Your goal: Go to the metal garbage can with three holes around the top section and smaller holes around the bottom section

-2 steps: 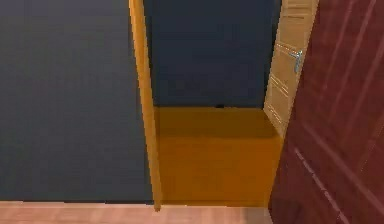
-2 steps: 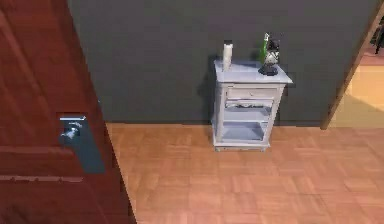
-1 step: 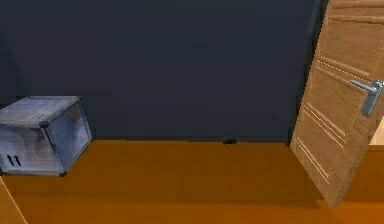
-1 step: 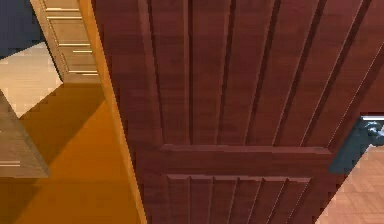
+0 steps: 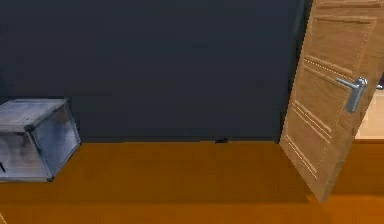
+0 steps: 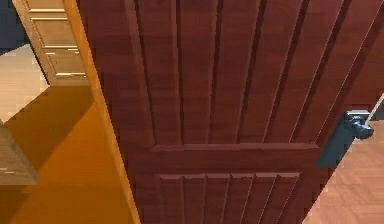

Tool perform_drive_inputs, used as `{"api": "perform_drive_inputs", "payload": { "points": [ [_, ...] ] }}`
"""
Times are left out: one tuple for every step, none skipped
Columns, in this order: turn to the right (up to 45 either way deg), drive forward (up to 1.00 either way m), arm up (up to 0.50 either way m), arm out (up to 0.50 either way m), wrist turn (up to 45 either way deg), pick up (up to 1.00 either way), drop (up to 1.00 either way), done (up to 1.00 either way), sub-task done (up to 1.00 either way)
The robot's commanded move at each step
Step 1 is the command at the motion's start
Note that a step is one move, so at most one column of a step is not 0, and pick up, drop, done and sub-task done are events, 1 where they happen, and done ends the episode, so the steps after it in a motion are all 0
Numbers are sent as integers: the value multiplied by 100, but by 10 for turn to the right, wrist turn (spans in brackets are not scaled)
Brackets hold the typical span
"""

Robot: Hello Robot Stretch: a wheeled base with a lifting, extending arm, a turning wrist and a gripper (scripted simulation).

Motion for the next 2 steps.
{"api": "perform_drive_inputs", "payload": {
  "points": [
    [450,0,0,0,0,0,0,0,0],
    [420,0,0,0,0,0,0,0,0]
  ]
}}
